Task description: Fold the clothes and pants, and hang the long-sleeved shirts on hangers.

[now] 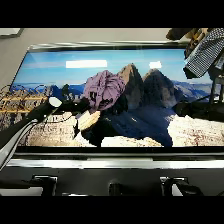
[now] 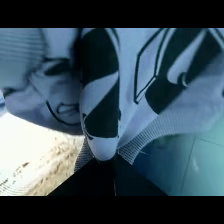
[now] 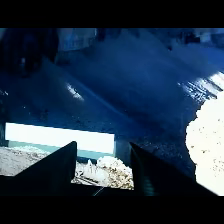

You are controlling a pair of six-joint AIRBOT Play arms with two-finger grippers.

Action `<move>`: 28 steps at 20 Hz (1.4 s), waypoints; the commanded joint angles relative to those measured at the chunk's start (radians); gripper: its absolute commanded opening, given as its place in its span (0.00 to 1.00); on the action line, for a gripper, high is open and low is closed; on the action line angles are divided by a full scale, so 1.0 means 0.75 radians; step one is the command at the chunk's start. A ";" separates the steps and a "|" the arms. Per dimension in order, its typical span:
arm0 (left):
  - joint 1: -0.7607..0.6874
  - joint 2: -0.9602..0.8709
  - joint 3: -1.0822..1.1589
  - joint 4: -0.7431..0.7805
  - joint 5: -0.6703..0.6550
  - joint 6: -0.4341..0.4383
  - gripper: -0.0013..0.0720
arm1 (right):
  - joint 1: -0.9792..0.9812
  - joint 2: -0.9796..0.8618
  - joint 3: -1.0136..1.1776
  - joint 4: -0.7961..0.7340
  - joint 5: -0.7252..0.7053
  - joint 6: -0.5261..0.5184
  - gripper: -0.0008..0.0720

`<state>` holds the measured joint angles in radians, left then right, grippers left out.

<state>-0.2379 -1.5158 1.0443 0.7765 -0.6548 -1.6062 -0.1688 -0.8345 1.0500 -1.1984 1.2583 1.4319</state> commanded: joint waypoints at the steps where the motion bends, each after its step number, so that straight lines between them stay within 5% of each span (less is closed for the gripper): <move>1: 0.018 0.249 -0.109 0.228 -0.202 -0.159 0.05 | 0.002 -0.001 -0.006 0.045 0.156 0.112 0.61; 4: 0.019 0.675 -0.399 0.492 -0.333 -0.436 0.05 | 0.009 0.013 -0.083 0.228 0.326 0.111 0.61; 6: 0.018 0.990 -0.542 0.637 -0.481 -0.622 0.05 | 0.097 0.060 -0.197 0.275 0.277 0.148 0.62; 8: 0.018 1.250 -0.598 0.745 -0.631 -0.754 0.05 | 0.263 0.099 -0.314 0.279 0.094 0.284 0.91; 10: 0.019 1.428 -0.602 0.847 -0.765 -0.844 0.05 | 0.473 0.077 -0.401 0.280 -0.183 0.421 0.95; 13: 0.018 1.519 -0.602 0.888 -0.861 -0.867 0.05 | 0.761 -0.123 -0.440 0.296 -0.600 0.549 0.95; 16: 0.019 1.493 -0.602 0.887 -0.851 -0.868 0.05 | 0.916 -0.443 -0.413 0.542 -0.888 0.457 0.95; 21: 0.019 1.434 -0.602 0.887 -0.847 -0.866 0.05 | 1.032 -0.815 -0.255 1.038 -0.983 0.066 0.94; 24: 0.019 1.426 -0.602 0.890 -0.846 -0.861 0.05 | 1.050 -0.919 -0.164 1.094 -1.007 0.020 0.94; 26: 0.019 1.426 -0.602 0.901 -0.847 -0.861 0.05 | 1.050 -0.967 -0.126 1.095 -1.020 0.021 0.90; 27: 0.019 1.426 -0.602 0.903 -0.846 -0.861 0.05 | 1.050 -0.985 -0.112 1.096 -1.014 0.031 0.74; 28: 0.019 1.426 -0.602 0.911 -0.846 -0.861 0.05 | 1.050 -0.990 -0.104 1.099 -1.002 0.030 0.43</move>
<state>-0.2245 -0.4446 0.5934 1.4471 -1.2881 -2.2517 0.6106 -1.5284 0.9352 -0.4152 0.5152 1.4776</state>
